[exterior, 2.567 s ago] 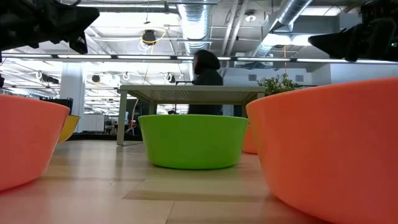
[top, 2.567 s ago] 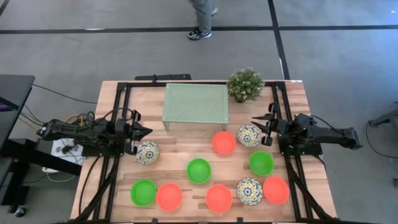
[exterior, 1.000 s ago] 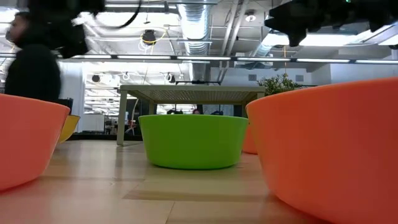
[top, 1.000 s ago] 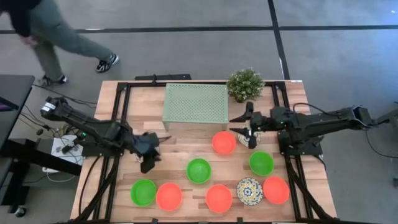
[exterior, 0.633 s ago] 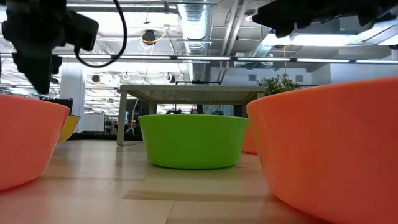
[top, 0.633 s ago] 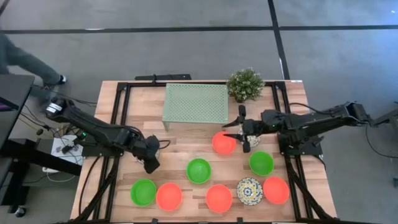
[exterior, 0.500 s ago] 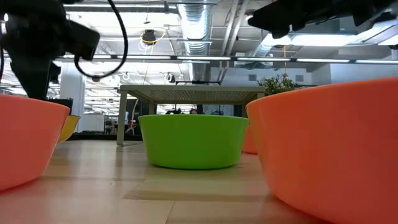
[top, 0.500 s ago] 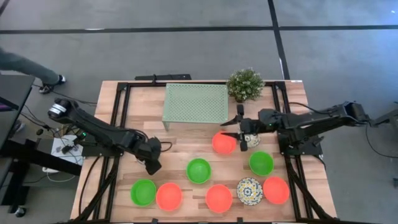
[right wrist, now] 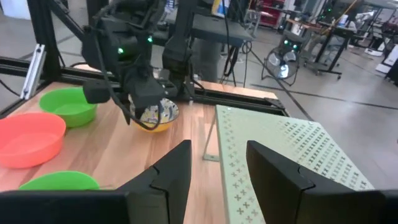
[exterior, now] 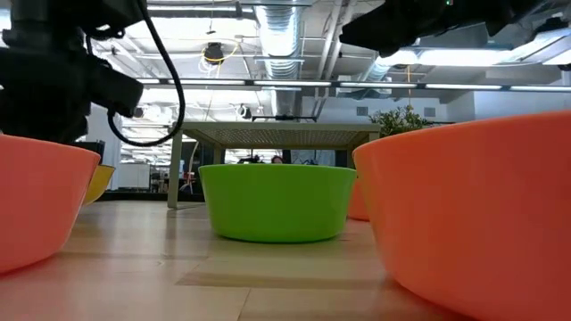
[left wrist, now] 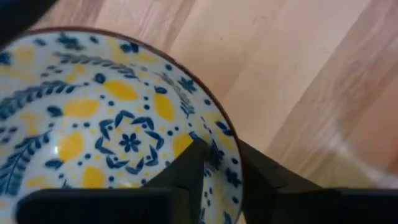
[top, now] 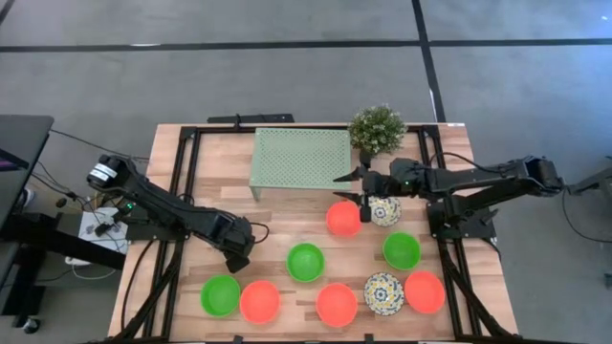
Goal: Pick & Place Mini bowls
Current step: Put the white patterned bowl on the shelf
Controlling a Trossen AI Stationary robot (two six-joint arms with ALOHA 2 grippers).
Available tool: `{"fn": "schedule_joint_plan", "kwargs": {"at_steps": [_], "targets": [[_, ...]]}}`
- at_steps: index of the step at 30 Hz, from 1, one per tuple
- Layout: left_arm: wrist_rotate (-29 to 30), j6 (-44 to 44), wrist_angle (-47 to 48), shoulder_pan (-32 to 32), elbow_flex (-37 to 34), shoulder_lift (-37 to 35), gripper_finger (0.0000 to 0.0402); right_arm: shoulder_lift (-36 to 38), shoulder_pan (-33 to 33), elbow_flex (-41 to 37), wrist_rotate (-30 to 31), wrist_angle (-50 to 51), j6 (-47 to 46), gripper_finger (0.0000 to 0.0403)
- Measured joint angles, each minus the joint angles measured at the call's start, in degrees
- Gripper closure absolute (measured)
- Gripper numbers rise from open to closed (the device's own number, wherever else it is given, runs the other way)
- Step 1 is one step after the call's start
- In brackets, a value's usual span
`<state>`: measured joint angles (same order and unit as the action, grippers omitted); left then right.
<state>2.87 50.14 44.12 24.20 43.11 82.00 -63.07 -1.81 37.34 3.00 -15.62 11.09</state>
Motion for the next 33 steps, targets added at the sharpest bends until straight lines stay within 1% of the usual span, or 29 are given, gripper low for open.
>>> {"fn": "schedule_joint_plan", "kwargs": {"at_steps": [2,3,6,9,12,13,15,18,23,28,33], "targets": [[0.8,0.0,1.5,0.4,0.2,-0.5,0.0366,0.0,-0.3,0.0,0.0,0.0,0.0,0.0255],[1.1,0.0,1.8,0.6,0.1,-0.8,0.0371,0.0,-0.3,0.0,0.0,0.2,0.0,0.0255],[2.0,0.0,1.5,1.8,1.0,-2.5,0.0376,0.0,-0.3,0.0,0.0,0.1,0.0,0.0253],[1.5,0.1,-2.0,3.3,4.4,-4.9,0.0386,0.0,0.3,0.0,0.0,0.3,0.0,0.0253],[3.5,-1.9,-2.5,4.5,8.3,-7.2,0.039,0.0,0.9,0.0,-0.1,0.3,-0.2,0.0256],[5.0,-3.2,-2.9,4.9,9.6,-7.5,0.039,0.0,1.3,0.0,-0.1,0.4,-0.7,0.0257],[6.7,-6.8,-4.9,5.6,12.5,-8.1,0.039,0.0,1.8,0.0,-0.1,0.2,-2.2,0.026],[9.2,-14.8,-5.8,6.7,16.5,-8.5,0.0387,0.0,2.6,0.0,-0.1,0.3,-3.9,0.0263],[11.1,-28.6,-5.7,5.6,20.8,-8.5,0.0386,0.0,4.0,0.0,-0.2,0.3,-4.2,0.0268],[11.1,-41.8,-5.0,1.4,21.1,-8.5,0.0384,0.0,5.2,0.0,-0.1,0.2,-5.7,0.027],[11.3,-54.4,-4.1,-6.7,21.1,-8.5,0.0384,0.0,6.4,0.0,-0.1,0.2,-5.7,0.0269]]}}
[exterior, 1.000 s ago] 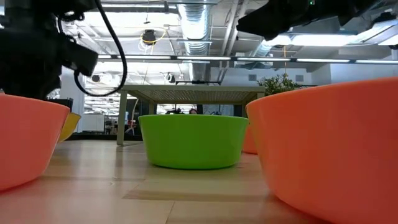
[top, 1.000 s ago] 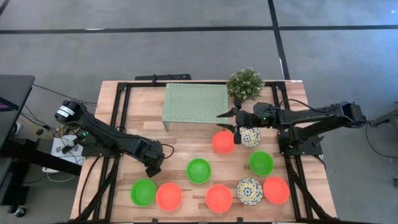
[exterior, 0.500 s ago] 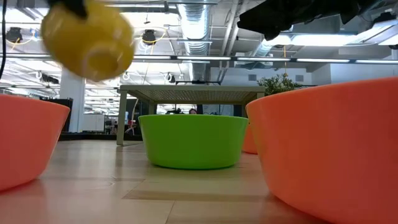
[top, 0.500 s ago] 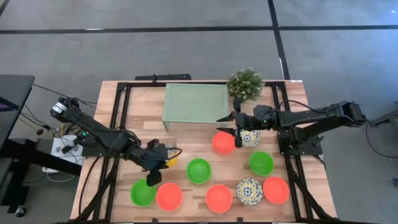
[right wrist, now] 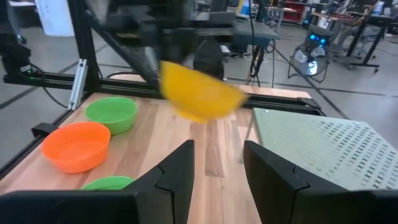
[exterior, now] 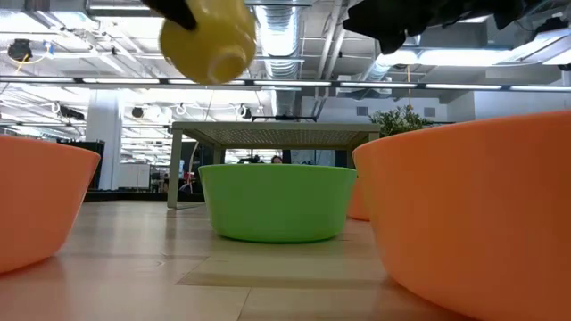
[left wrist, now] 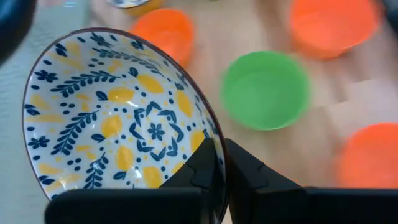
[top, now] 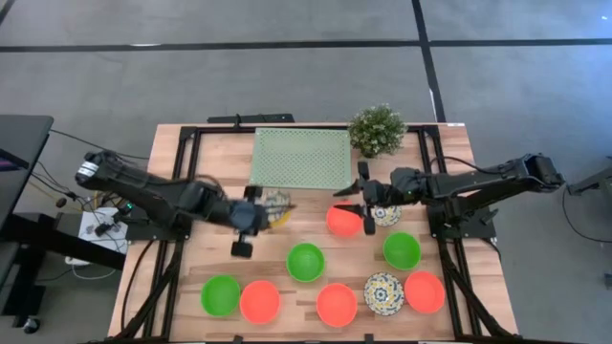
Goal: Pick & Place Mini bowls
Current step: Put the white patterned bowl on the shelf
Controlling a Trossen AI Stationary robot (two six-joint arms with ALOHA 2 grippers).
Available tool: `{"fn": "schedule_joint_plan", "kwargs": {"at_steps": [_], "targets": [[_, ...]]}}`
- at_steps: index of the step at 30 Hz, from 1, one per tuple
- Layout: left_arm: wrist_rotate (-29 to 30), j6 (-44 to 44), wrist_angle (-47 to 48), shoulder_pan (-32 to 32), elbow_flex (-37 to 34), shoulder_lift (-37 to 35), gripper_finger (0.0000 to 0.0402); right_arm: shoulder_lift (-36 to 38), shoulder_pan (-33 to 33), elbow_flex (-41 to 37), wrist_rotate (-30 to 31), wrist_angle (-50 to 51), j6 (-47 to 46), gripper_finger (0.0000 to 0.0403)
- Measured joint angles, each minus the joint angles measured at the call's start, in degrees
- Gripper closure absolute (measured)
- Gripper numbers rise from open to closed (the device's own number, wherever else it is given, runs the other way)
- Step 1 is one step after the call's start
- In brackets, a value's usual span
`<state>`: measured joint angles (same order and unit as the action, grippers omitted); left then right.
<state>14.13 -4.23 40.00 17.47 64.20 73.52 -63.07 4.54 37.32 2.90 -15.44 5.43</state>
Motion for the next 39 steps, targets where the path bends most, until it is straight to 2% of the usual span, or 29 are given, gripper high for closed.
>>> {"fn": "schedule_joint_plan", "kwargs": {"at_steps": [9,15,18,21,28,39], "targets": [[0.0,-20.4,-0.6,-18.7,0.0,0.3,0.0384,0.0,0.0,0.0,0.1,0.0,0.0,0.027],[0.1,-21.0,3.4,-29.5,0.0,0.4,0.0384,0.0,-0.2,0.0,0.1,0.1,0.0,0.0271],[-3.3,-20.8,4.0,-32.9,-0.5,0.4,0.0384,0.0,-0.2,0.0,0.1,0.1,0.0,0.0269],[-7.1,-20.6,3.6,-34.2,-2.1,0.4,0.0383,0.0,-0.1,0.0,0.1,0.2,0.0,0.0269],[-6.1,-20.9,2.4,-33.9,-3.3,0.3,0.038,0.0,-0.1,0.0,0.1,0.2,0.0,0.0269],[-3.8,-20.6,1.9,-34.0,-3.4,0.3,0.0338,0.0,-0.1,0.0,0.1,0.2,0.0,0.0269]]}}
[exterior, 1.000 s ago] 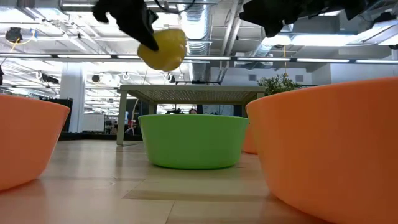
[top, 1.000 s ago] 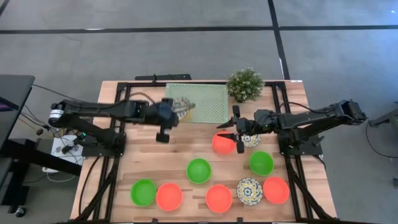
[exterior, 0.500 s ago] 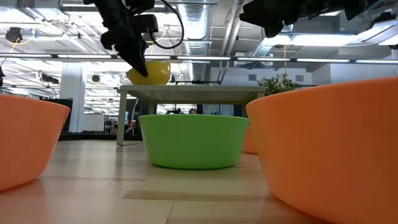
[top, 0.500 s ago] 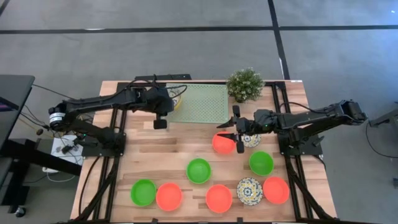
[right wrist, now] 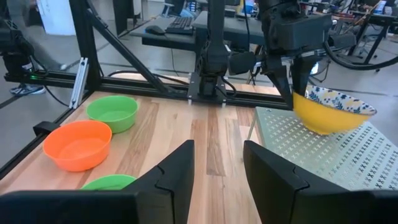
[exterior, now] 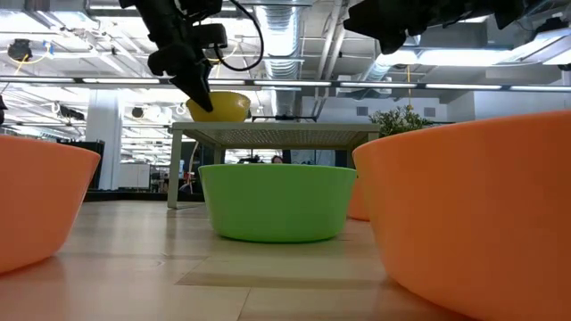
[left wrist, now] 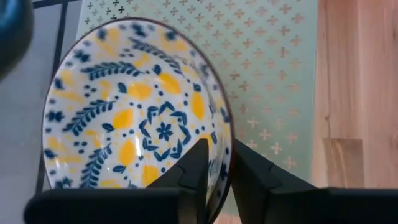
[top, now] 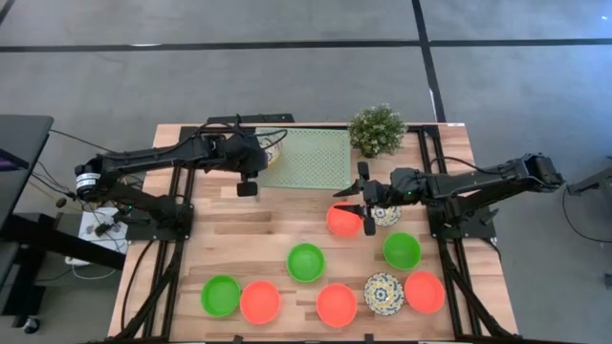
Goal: Pick & Place Mini bowls
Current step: Put the white patterned bowl on the shelf
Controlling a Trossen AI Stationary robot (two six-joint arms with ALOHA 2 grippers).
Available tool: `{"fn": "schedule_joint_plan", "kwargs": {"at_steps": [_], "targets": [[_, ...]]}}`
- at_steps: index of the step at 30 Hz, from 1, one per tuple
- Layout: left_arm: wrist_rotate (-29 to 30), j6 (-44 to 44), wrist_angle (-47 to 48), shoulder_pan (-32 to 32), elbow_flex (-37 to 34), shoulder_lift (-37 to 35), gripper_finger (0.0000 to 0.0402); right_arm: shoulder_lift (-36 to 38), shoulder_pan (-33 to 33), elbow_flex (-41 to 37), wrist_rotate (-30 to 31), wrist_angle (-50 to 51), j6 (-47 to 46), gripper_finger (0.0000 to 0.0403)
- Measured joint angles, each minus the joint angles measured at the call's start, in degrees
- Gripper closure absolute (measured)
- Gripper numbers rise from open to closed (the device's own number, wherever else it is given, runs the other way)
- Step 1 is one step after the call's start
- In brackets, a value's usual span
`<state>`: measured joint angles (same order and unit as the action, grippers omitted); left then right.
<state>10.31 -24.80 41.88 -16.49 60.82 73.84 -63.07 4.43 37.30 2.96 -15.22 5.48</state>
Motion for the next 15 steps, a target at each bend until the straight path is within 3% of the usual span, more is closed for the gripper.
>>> {"fn": "schedule_joint_plan", "kwargs": {"at_steps": [15], "targets": [[1.7,0.2,-4.7,2.3,0.0,0.0,0.0247,0.0,0.6,0.0,-0.1,0.6,0.0,0.027]]}}
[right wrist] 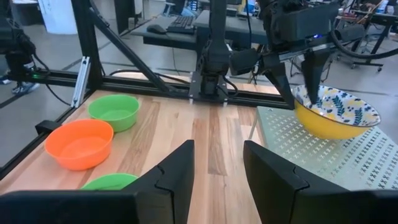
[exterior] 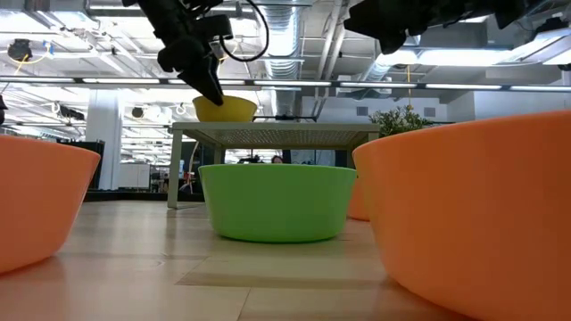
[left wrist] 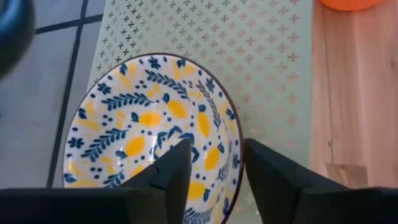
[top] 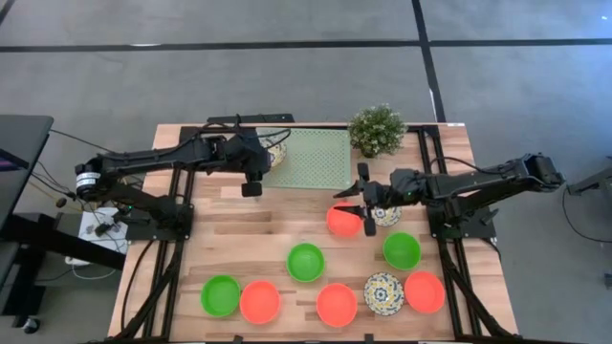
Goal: Pick & Place Mini bowls
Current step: Put the white patterned bowl on the shelf, then put the green bowl on the shelf
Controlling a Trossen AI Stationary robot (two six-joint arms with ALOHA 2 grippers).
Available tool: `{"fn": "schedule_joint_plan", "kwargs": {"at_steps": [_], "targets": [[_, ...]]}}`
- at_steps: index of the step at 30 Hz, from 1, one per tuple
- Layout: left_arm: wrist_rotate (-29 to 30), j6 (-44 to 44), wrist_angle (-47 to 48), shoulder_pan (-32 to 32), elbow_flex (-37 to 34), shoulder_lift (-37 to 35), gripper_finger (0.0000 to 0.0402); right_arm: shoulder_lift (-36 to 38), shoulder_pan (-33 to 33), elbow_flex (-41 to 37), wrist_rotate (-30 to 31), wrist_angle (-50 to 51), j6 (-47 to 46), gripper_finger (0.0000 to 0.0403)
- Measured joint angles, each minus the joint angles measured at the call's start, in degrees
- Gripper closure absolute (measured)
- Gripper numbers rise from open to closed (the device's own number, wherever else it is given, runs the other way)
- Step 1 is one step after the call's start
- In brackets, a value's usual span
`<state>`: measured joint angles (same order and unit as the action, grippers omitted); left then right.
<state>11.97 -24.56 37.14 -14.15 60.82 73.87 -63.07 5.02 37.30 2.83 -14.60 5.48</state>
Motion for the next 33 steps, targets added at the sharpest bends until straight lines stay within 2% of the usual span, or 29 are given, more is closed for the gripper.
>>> {"fn": "schedule_joint_plan", "kwargs": {"at_steps": [8,12,15,18,20,22,28,33], "targets": [[8.5,0.0,0.0,7.6,0.0,-3.4,0.0214,-0.9,2.9,-0.1,-0.3,1.7,-1.0,0.0268],[9.0,4.2,-0.3,13.4,0.0,-7.5,0.0215,-4.3,4.0,1.4,-1.8,1.8,-3.5,0.0269],[6.7,9.7,-0.3,18.1,-0.1,-10.1,0.022,-9.3,4.5,4.6,-5.7,4.2,-4.9,0.0269],[-0.1,12.5,-1.5,22.2,-1.8,-12.5,0.0227,-15.2,5.2,9.1,-11.6,9.6,-4.9,0.027],[-3.6,13.7,-2.1,24.5,-3.9,-13.7,0.0232,-19.3,6.0,12.2,-16.3,14.5,-3.2,0.0271],[-4.4,15.4,-3.1,26.7,-6.1,-14.8,0.0236,-22.9,7.0,14.9,-19.6,19.2,-0.5,0.0271],[-4.5,18.9,-8.4,30.7,-15.5,-16.8,0.0246,-31.7,9.2,22.0,-20.9,25.4,3.9,0.0274],[-4.3,19.1,-19.5,30.9,-23.3,-16.7,0.0248,-35.8,9.2,24.9,-20.8,27.8,3.7,0.0283]]}}
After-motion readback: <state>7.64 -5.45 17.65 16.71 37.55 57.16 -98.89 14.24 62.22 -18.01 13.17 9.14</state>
